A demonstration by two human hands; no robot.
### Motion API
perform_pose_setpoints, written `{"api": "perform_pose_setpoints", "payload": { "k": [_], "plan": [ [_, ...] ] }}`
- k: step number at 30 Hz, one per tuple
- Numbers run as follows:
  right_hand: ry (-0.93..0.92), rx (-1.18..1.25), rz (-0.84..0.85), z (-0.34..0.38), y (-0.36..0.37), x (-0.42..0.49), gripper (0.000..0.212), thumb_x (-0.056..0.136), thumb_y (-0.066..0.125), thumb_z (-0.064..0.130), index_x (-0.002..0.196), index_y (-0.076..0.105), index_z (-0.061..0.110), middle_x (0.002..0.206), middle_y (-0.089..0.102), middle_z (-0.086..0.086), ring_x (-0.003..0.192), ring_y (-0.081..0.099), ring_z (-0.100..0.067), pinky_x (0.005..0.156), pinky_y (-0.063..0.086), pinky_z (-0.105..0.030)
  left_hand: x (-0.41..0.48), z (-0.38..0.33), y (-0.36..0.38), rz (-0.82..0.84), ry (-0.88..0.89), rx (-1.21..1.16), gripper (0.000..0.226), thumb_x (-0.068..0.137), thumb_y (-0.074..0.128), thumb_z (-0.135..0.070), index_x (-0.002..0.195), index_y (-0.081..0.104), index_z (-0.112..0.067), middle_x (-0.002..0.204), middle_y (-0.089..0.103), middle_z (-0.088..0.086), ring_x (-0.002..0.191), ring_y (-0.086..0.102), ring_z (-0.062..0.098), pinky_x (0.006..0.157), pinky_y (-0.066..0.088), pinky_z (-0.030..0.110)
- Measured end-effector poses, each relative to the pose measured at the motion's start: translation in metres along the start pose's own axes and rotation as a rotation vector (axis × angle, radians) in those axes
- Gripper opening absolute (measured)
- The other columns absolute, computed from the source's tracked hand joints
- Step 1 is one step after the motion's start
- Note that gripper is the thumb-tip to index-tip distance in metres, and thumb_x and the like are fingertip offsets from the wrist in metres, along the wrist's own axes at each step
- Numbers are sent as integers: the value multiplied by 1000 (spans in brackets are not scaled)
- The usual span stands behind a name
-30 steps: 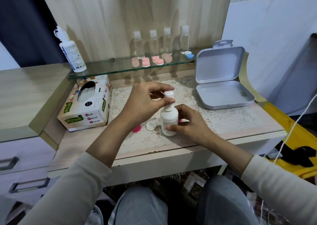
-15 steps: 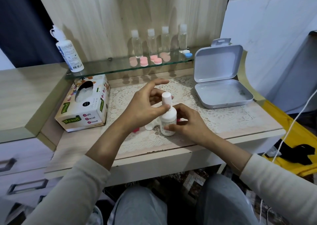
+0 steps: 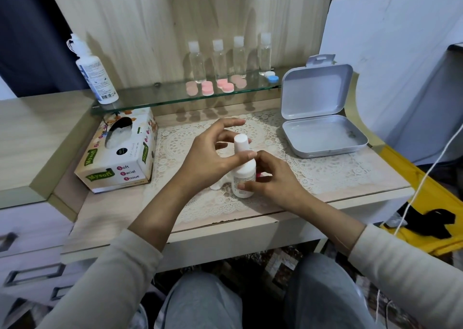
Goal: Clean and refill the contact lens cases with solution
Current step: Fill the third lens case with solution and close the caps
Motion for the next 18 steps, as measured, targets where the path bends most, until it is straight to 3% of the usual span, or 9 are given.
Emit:
{"api": "perform_pose_setpoints", "payload": {
  "k": [4,7,10,14,18],
  "plan": [
    [0,-2,-6,0,0,0,39,66,81,14,95,56,21,91,65,4,86,63,-13,81,53,-34,2,3,-2,-107,-6,18,50,66,81,-18,109,58,-30,87,58,-13,87,58,3,89,49,27],
    [-3,-3,-6,1,0,0,39,66,81,14,93,55,25,90,65,7,85,62,-10,80,53,-31,1,5,-4,-55,22,22,42,72,76,-12,104,58,-32,91,62,-14,88,59,1,91,49,29],
    [-13,-13,-21,2,-1,-1,40,65,81,14,90,55,31,89,63,12,82,61,-3,79,53,-28,-2,8,-5,8,26,32,31,74,73,-27,101,59,-33,102,64,-15,95,60,-1,92,48,28],
    [-24,-73,-94,4,-9,3,40,63,82,13,96,60,20,94,62,2,83,59,-13,77,53,-33,-10,22,-16,-40,-51,40,30,78,68,-40,105,61,-29,108,64,-14,102,59,2,96,46,30],
    [-11,-122,-156,11,-28,14,40,68,79,11,103,60,8,94,63,0,79,57,-7,71,48,-19,-22,51,-37,-142,-179,274,38,82,59,-41,116,60,-25,120,59,-9,110,52,4,96,38,24]
  ]
}}
Point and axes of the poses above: each hand's wrist, its own x-axis towards the middle knuckle, its own y-axis out of the palm, z = x × y, the point moved 3 cm from there along x, towards the middle knuckle
